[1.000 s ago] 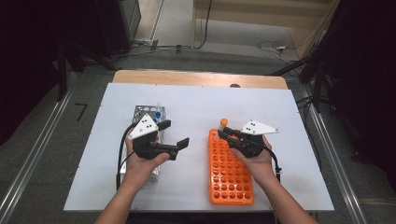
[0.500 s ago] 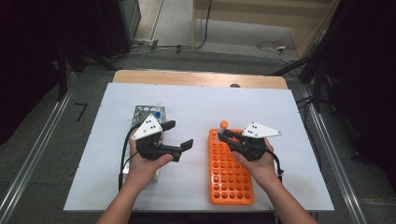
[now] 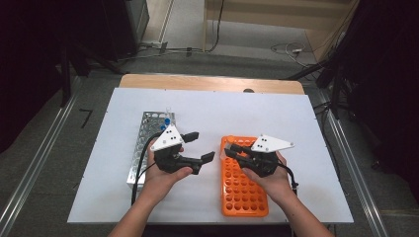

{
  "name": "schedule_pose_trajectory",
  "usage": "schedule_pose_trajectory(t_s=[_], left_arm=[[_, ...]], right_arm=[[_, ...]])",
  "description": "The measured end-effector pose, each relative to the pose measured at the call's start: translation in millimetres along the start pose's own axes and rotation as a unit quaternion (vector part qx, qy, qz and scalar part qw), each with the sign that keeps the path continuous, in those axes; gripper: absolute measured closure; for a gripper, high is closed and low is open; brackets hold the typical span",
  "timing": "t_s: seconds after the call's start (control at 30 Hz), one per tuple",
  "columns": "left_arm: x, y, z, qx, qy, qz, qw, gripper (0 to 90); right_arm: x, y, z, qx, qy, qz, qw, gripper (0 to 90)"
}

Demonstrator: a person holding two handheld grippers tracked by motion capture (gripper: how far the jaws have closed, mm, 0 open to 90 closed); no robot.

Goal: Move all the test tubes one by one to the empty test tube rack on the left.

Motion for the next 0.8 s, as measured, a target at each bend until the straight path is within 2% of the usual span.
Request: schedule_pose_trajectory(t_s=[0.23, 0.8], left_arm=[[-7.6, -1.2, -3.4, -0.002, 0.022, -0.012, 0.9997, 30.2], [-17.3, 0.5, -13.2, 0.011, 0.052, -0.025, 0.9983, 50.1]], right_arm=[[12.0, -1.3, -3.0, 0.004, -0.019, 0.014, 0.9997, 72.7], [32.4, -3.3, -8.7, 0.01, -0.047, 0.037, 0.9981, 72.7]])
Point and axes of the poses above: each handheld gripper's, and its own axes: z roughly backward along the jaws, y roughly out of its underside, x roughly to its left, the point moved 5 cm from there along -z, roughly forward along the jaws, and after that the axes turned 9 degrees about x, right-handed, at the moved point
